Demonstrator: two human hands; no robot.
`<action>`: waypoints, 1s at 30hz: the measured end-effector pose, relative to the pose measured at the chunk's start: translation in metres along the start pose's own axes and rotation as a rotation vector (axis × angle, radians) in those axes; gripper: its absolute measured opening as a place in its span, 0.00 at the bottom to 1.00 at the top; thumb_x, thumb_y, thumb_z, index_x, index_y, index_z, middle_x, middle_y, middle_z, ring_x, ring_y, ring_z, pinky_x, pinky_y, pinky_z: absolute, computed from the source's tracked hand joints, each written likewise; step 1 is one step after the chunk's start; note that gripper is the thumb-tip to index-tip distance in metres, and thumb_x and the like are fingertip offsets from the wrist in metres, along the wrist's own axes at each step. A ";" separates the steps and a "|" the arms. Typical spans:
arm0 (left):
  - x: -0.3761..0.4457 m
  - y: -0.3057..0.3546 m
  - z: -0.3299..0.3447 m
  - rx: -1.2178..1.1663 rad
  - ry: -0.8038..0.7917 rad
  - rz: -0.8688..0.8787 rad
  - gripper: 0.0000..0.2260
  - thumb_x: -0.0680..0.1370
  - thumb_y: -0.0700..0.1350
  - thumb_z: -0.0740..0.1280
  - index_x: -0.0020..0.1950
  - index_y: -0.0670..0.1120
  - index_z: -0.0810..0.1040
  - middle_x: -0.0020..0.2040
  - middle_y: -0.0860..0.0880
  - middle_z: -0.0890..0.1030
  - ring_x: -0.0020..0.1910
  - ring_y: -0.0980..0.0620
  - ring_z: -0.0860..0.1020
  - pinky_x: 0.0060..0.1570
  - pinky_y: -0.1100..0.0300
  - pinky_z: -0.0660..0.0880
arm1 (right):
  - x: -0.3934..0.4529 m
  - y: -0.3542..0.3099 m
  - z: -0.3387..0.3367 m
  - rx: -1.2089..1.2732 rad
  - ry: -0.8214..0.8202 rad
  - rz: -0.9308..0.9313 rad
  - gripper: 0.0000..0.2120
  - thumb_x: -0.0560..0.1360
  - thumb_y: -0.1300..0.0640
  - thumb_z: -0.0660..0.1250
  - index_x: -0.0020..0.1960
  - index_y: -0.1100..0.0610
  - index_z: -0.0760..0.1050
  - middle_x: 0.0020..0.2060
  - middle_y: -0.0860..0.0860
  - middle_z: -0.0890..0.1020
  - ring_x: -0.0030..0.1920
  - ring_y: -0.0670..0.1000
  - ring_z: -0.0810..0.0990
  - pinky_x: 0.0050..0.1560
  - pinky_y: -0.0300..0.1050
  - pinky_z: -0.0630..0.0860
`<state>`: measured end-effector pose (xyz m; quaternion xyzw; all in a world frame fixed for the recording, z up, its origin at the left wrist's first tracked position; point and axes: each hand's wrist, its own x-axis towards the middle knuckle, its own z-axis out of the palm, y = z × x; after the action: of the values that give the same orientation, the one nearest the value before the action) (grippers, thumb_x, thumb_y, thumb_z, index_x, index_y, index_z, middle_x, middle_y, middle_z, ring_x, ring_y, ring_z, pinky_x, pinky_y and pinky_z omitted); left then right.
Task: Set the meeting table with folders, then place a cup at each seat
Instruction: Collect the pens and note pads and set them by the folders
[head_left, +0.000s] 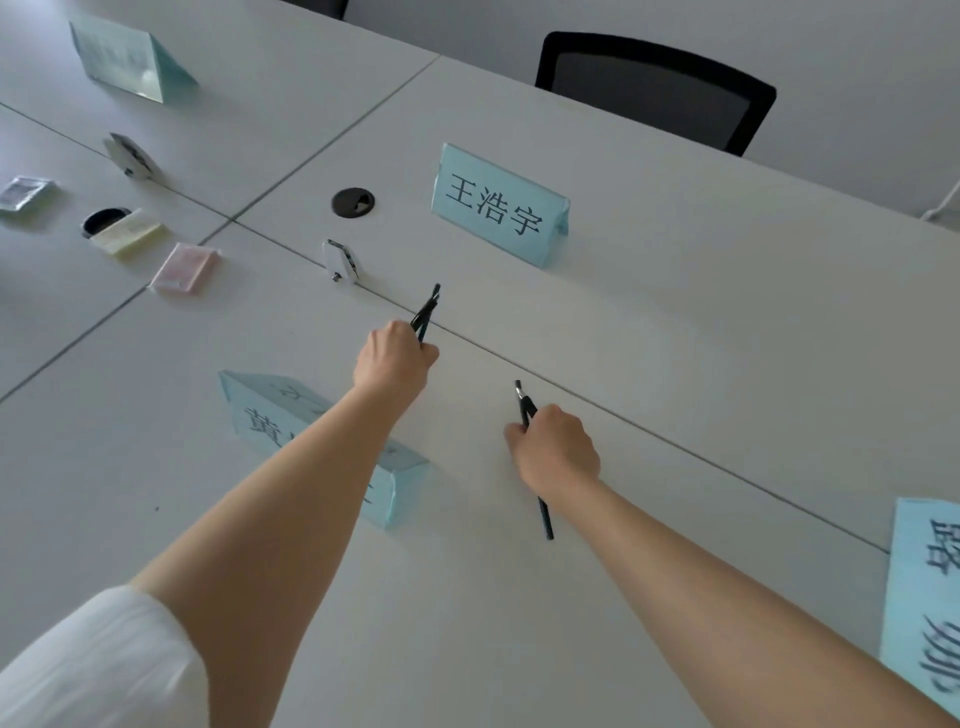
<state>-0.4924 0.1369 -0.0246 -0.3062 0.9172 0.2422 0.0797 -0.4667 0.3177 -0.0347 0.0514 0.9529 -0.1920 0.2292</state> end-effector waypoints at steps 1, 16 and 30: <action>-0.007 0.007 -0.005 -0.038 0.022 0.018 0.08 0.77 0.44 0.61 0.46 0.39 0.69 0.39 0.42 0.73 0.36 0.42 0.71 0.32 0.55 0.65 | -0.006 0.003 -0.006 0.042 0.007 0.000 0.13 0.75 0.52 0.56 0.51 0.61 0.73 0.45 0.55 0.79 0.41 0.58 0.77 0.38 0.44 0.71; -0.257 0.002 -0.027 -0.745 -0.059 -0.081 0.11 0.82 0.46 0.57 0.45 0.41 0.72 0.38 0.44 0.75 0.25 0.48 0.75 0.27 0.59 0.74 | -0.205 0.084 -0.071 0.511 -0.024 -0.187 0.08 0.79 0.55 0.55 0.45 0.59 0.67 0.35 0.55 0.77 0.32 0.55 0.76 0.36 0.54 0.77; -0.605 -0.134 -0.023 -1.157 0.119 -0.318 0.07 0.82 0.40 0.59 0.51 0.40 0.75 0.32 0.47 0.71 0.24 0.53 0.65 0.23 0.65 0.63 | -0.462 0.180 -0.019 0.540 -0.318 -0.441 0.07 0.79 0.62 0.58 0.54 0.55 0.72 0.38 0.53 0.79 0.32 0.49 0.77 0.35 0.41 0.78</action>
<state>0.0716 0.3490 0.1209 -0.4461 0.5824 0.6696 -0.1159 -0.0300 0.4862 0.1297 -0.1268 0.8087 -0.4866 0.3053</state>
